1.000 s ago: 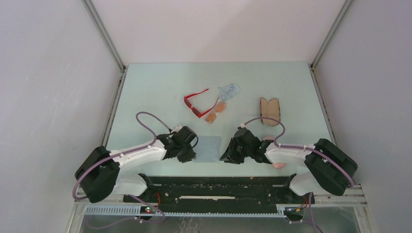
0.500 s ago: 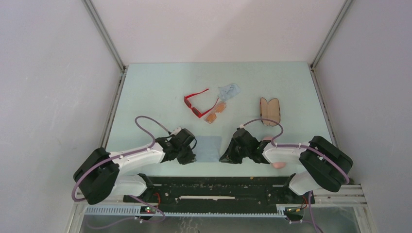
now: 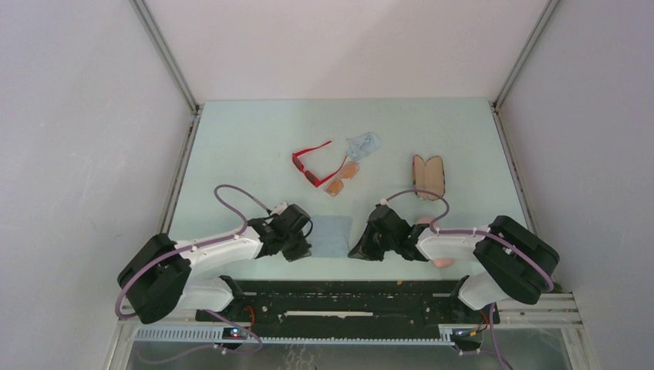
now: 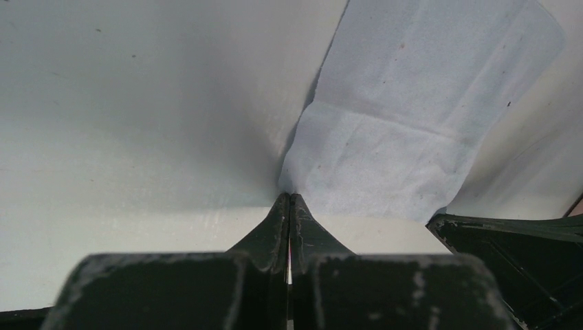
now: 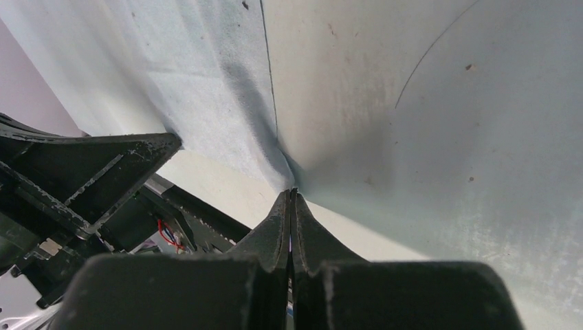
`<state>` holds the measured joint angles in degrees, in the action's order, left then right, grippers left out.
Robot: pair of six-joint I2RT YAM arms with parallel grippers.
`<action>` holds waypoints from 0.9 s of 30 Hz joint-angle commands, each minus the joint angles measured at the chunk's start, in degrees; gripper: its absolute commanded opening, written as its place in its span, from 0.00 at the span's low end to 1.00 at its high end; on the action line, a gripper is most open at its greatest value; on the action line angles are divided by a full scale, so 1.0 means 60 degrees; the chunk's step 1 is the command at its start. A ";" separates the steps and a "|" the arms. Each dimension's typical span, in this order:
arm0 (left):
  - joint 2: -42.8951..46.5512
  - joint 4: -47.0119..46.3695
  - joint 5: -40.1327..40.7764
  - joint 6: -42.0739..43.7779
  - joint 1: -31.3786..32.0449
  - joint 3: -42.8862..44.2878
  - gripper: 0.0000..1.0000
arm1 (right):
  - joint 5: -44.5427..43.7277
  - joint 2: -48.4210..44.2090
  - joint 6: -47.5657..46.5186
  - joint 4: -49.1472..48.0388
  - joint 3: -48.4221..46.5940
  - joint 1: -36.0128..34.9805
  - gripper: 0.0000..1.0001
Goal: Organize the sunglasses
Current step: Fold the glasses cleaning cloth at the center of the board.
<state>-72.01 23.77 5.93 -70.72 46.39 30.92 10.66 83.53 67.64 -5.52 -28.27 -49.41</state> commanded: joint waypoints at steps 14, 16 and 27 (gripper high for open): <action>0.0715 0.0584 0.0675 -0.0162 0.0035 -0.0434 0.00 | -0.0210 -0.0370 0.0441 -0.0053 0.0083 -0.0378 0.30; 0.0735 0.0568 0.0652 -0.0134 0.0040 -0.0443 0.00 | -0.0144 -0.0220 0.0590 -0.0037 0.0083 -0.0400 0.30; 0.0783 0.0528 0.0588 -0.0062 0.0049 -0.0436 0.00 | 0.0356 0.0922 0.0693 -0.0472 -0.0217 -0.0426 0.30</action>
<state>-67.94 26.57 8.82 -71.09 46.37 28.93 12.47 85.76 71.42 -8.14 -28.42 -51.48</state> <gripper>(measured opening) 0.004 0.305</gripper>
